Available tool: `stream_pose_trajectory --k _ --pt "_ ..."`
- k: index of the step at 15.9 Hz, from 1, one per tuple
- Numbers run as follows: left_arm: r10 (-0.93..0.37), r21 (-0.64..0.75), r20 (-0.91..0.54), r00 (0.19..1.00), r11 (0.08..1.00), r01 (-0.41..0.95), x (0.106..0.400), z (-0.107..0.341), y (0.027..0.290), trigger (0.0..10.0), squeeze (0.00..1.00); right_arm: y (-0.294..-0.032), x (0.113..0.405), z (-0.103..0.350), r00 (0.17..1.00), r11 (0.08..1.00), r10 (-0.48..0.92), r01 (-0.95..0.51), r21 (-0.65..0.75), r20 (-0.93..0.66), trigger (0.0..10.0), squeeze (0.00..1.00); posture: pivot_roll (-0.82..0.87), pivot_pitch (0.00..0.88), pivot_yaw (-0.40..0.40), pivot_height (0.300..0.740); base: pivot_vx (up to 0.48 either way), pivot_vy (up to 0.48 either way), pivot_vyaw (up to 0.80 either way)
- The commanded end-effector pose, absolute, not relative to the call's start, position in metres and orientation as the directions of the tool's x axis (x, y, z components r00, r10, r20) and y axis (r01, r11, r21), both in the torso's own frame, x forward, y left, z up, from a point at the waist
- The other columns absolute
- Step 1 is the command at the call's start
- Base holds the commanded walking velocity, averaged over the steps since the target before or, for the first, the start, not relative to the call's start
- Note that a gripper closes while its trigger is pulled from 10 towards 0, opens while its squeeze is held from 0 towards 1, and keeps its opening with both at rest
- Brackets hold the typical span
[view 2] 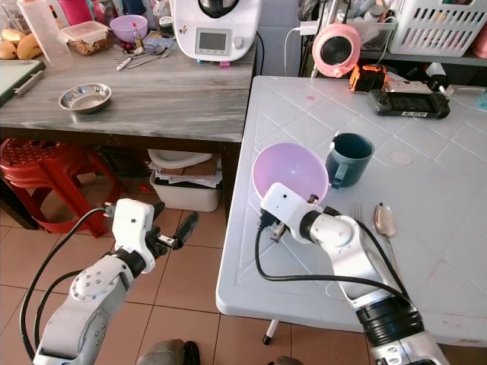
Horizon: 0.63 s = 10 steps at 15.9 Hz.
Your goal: Setting the table
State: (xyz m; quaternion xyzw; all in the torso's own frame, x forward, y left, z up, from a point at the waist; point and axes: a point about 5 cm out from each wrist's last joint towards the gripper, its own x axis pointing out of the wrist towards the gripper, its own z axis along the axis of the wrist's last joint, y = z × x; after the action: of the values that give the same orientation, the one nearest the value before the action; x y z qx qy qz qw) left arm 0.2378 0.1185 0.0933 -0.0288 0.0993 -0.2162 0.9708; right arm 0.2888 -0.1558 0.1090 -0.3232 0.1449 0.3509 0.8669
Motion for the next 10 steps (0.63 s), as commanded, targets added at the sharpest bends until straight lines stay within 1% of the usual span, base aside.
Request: stream_pose_trajectory --k 1,2,5,6,7,8,9,10 --pt "-0.418 -0.086 -0.196 0.887 0.909 0.409 0.241 0.092 0.12 10.0 0.0 -0.155 0.288 0.11 0.716 0.548 0.52 -0.698 -0.46 -0.467 0.0 0.0 -0.02 0.0 0.025 0.74 0.0 0.0 0.0" --pt "-0.417 -0.085 -0.197 0.887 0.909 0.408 0.241 0.092 0.119 10.0 0.0 -0.155 0.288 0.11 0.717 0.55 0.518 -0.697 -0.461 -0.467 0.0 0.0 -0.02 0.0 0.026 0.74 0.0 0.0 0.0" --pt "-0.395 -0.088 -0.203 0.896 0.919 0.385 0.242 0.088 0.12 10.0 0.0 -0.157 0.287 0.106 0.755 0.583 0.496 -0.656 -0.48 -0.429 0.0 0.0 -0.03 0.0 0.024 0.74 0.0 0.0 0.0" --pt "-0.371 -0.085 -0.208 0.905 0.929 0.361 0.245 0.087 0.123 10.0 0.0 -0.152 0.29 0.115 0.795 0.62 0.507 -0.605 -0.5 -0.333 0.0 0.0 -0.03 0.0 0.021 0.74 0.0 0.0 0.0" --pt "-0.343 -0.084 -0.203 0.917 0.939 0.332 0.248 0.088 0.127 10.0 0.0 -0.147 0.294 0.125 0.828 0.659 0.501 -0.553 -0.509 -0.25 1.1 0.0 -0.03 0.0 0.02 0.74 0.0 0.0 0.0" --pt "-0.316 -0.084 -0.192 0.929 0.949 0.305 0.251 0.09 0.133 10.0 0.0 -0.141 0.295 0.134 0.844 0.686 0.502 -0.521 -0.508 -0.186 7.2 0.0 -0.04 0.0 0.023 0.74 0.0 0.0 0.0" --pt "-0.296 -0.089 -0.191 0.936 0.955 0.284 0.254 0.091 0.138 10.0 0.0 -0.137 0.295 0.139 0.857 0.703 0.493 -0.493 -0.513 -0.149 10.0 0.0 -0.03 0.0 0.021 0.74 0.0 0.0 0.0" --pt "-0.29 -0.091 -0.187 0.939 0.956 0.277 0.257 0.092 0.139 10.0 0.0 -0.136 0.294 0.141 0.866 0.723 0.485 -0.475 -0.502 -0.121 10.0 0.0 -0.03 0.0 0.021 0.74 0.0 0.0 0.0"
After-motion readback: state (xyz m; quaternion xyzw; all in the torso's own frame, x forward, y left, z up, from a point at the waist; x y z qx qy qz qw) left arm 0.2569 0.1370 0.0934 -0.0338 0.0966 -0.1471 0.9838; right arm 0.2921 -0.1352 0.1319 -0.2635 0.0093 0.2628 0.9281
